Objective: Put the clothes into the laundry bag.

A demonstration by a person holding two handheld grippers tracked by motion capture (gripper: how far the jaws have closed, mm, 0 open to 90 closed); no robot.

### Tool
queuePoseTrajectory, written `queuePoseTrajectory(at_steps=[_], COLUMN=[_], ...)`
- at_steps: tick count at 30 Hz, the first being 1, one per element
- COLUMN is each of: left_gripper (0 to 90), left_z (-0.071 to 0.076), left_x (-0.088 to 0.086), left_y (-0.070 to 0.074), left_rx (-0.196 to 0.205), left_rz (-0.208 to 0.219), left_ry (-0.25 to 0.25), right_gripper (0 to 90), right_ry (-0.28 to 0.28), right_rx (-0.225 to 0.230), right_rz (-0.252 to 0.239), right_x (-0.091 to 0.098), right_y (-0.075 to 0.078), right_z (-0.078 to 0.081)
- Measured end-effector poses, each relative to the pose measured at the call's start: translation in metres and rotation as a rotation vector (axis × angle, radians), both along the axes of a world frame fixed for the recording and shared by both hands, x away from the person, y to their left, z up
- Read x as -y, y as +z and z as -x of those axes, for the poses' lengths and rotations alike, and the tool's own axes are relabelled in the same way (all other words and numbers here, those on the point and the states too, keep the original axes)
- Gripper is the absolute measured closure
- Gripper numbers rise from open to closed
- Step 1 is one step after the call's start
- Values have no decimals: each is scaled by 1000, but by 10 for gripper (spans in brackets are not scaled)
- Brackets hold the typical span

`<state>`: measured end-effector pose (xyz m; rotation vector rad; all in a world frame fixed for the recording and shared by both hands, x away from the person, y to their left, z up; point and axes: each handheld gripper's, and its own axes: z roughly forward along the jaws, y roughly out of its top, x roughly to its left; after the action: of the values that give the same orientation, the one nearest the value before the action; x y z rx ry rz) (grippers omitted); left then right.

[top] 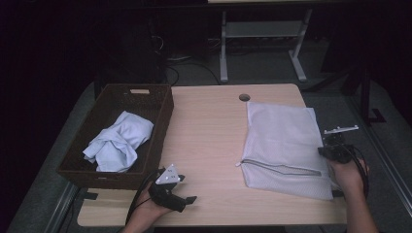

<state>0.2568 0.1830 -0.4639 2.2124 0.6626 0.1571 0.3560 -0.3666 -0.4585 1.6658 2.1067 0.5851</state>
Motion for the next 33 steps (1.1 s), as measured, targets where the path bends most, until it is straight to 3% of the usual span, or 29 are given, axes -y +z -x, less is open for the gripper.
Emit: queuePoseTrajectory(at_steps=[10, 13, 16, 17, 18, 24, 31, 33], left_gripper=[140, 140, 140, 140, 140, 140, 140, 140], left_z=[0, 0, 0, 0, 0, 1, 1, 1], left_x=[0, 1, 1, 1, 0, -1, 0, -1], left_y=[-1, -1, -1, 0, 0, 0, 1, 1], left_rx=[-3, -2, -1, -2, -1, 2, 5, 5], left_rz=[-3, -4, -3, -1, -3, -7, -15, -15], left_ry=[0, -2, 0, 0, -1, -1, -5, -5], right_gripper=[897, 881, 822, 744, 744, 535, 411, 378], right_ry=[-49, -49, -34, -18, -18, 45, 111, 134], right_rx=[-2, 11, 33, 55, 55, 107, 132, 136], right_rz=[32, 12, -9, -21, -21, -44, -131, -135], right_x=[13, 15, 12, 9, 9, -8, -30, -36], right_y=[-1, 0, 6, 10, 10, 20, 29, 30], right_z=[0, 3, 7, 10, 10, 21, 29, 32])
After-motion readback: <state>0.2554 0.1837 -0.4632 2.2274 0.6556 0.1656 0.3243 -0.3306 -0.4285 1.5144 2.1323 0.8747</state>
